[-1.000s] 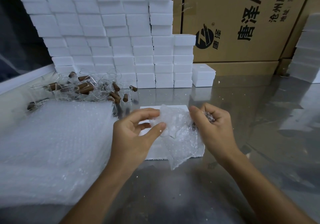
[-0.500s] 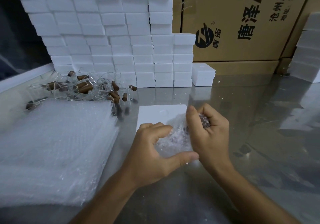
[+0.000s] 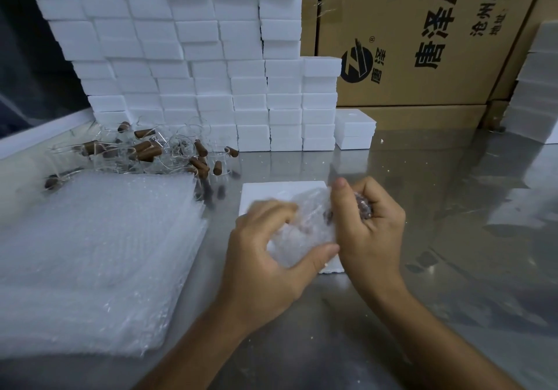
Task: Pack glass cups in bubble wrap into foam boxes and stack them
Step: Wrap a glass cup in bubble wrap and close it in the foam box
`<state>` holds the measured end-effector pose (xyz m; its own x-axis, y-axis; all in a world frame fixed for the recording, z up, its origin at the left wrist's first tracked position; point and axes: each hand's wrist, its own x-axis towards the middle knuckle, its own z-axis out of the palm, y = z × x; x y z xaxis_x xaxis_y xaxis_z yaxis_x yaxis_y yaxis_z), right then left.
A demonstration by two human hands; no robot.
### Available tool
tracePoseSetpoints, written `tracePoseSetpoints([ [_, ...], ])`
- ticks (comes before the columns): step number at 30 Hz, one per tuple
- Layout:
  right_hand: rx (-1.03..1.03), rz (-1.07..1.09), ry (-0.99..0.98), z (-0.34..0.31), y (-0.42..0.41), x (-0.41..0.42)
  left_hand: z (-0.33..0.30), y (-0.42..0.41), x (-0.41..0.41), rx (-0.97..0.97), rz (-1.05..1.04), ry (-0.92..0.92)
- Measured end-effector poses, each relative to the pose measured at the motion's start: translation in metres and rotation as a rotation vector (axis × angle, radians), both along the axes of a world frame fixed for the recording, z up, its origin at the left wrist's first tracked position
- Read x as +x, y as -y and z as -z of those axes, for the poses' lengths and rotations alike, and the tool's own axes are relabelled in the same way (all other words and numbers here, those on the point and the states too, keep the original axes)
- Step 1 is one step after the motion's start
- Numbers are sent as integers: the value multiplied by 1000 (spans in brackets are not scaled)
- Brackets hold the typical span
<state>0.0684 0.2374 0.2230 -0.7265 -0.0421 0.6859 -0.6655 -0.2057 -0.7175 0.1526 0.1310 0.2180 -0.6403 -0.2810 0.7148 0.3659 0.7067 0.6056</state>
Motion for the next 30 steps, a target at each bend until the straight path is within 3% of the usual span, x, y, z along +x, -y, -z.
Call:
tracePoseSetpoints([
  [2, -37, -26, 37, -2, -2, -3, 1, -3, -2, 91, -93, -81],
  [5, -19, -147, 82, -4, -1, -1, 0, -6, -1, 507, 195, 30],
  [7, -2, -295, 186, -3, 2, -1, 0, -2, 0, 575, 240, 39],
  [10, -80, -504, 441, -1, 2, -6, -2, 6, 2, 464, 190, 28],
  [13, -65, -523, 470, -6, -3, -8, -3, 10, 3, 337, 150, 87],
  [20, 259, -399, 78, -2, -4, -2, 0, 15, 5, -36, 12, 162],
  [27, 506, -386, -279, 2, -1, 11, -9, 16, 7, -68, -117, 122],
  [30, 560, -398, -349, -2, 3, 16, -13, 20, 11, -171, -127, 137],
])
